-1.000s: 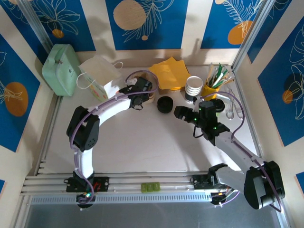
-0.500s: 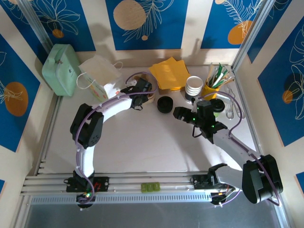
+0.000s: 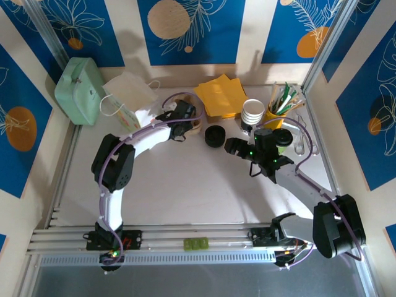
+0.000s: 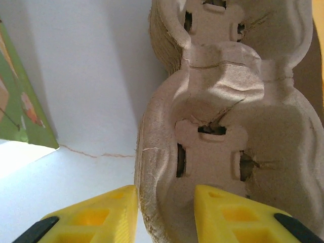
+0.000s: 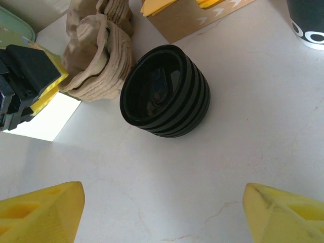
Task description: Pack the takeout coffee
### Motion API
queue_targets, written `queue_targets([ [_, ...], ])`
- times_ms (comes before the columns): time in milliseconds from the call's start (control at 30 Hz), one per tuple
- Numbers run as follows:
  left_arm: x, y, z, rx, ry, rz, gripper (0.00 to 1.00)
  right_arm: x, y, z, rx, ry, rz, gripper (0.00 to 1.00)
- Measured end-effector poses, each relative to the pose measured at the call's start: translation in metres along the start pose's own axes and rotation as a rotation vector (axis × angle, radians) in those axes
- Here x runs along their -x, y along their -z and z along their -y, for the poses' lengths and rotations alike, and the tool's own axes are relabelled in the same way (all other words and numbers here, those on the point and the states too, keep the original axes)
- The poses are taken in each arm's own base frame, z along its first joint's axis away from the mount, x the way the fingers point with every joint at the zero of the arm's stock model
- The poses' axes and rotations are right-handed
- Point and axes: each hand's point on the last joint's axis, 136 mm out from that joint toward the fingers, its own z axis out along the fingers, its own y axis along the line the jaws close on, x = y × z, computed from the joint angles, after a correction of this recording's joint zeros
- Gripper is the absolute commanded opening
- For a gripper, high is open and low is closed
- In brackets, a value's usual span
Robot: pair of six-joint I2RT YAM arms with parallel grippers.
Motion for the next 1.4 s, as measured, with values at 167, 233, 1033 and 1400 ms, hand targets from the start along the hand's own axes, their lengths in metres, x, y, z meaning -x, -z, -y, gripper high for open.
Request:
queue_targets([
  [167, 0.001, -0.003, 0.001, -0.010, 0.007, -0.003, 0.35, 0.001, -0.001, 0.000, -0.004, -0.002, -0.007, 0.82],
  [233, 0.001, -0.003, 0.002, -0.017, 0.010, -0.005, 0.34, 0.001, -0.001, 0.000, -0.004, -0.002, -0.007, 0.82],
  [1033, 0.003, -0.013, 0.022, -0.173, 0.080, -0.020, 0.09, 0.001, -0.001, 0.000, -0.006, -0.002, -0.009, 0.83],
  [1400, 0.009, -0.002, 0.022, -0.224, 0.107, 0.004, 0.00, 0.001, -0.001, 0.000, -0.006, -0.002, -0.009, 0.83],
])
